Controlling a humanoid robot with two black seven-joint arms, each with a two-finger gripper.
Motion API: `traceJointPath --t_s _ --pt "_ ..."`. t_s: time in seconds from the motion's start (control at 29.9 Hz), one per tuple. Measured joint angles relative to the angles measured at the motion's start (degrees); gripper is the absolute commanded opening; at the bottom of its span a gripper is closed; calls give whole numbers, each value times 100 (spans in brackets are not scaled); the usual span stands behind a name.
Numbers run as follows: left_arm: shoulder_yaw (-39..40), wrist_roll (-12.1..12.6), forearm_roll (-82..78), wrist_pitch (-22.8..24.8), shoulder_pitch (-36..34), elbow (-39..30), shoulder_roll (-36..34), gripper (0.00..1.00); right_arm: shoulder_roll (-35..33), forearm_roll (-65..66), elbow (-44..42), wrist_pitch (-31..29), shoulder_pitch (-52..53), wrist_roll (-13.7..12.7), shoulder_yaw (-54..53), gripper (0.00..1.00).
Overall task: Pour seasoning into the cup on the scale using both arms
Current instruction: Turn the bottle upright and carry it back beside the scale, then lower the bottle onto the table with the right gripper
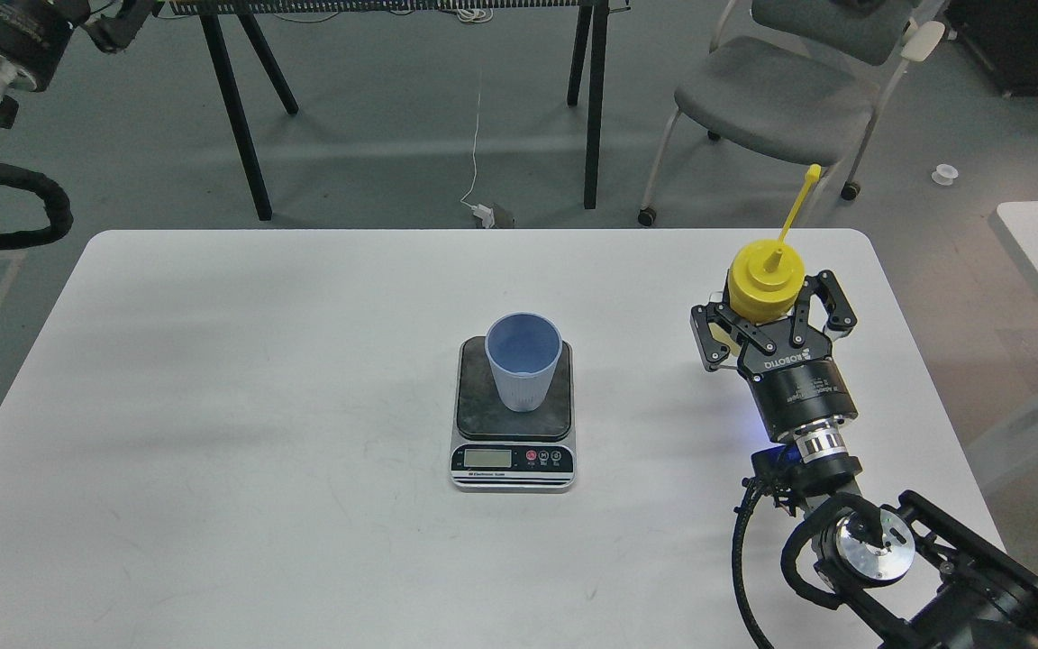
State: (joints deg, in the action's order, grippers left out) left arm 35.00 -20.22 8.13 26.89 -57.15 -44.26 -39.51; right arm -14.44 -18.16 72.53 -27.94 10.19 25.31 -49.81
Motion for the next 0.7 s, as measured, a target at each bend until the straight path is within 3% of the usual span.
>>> traceJointPath --t_s 0.6,0.7 --pt "-11 1 -30 -59 48 -214 3 99 619 -112 -1093 -7 -212 -138 68 46" --pt "-11 1 -36 -54 56 -215 4 99 625 -109 -1098 -7 -211 -140 68 52"
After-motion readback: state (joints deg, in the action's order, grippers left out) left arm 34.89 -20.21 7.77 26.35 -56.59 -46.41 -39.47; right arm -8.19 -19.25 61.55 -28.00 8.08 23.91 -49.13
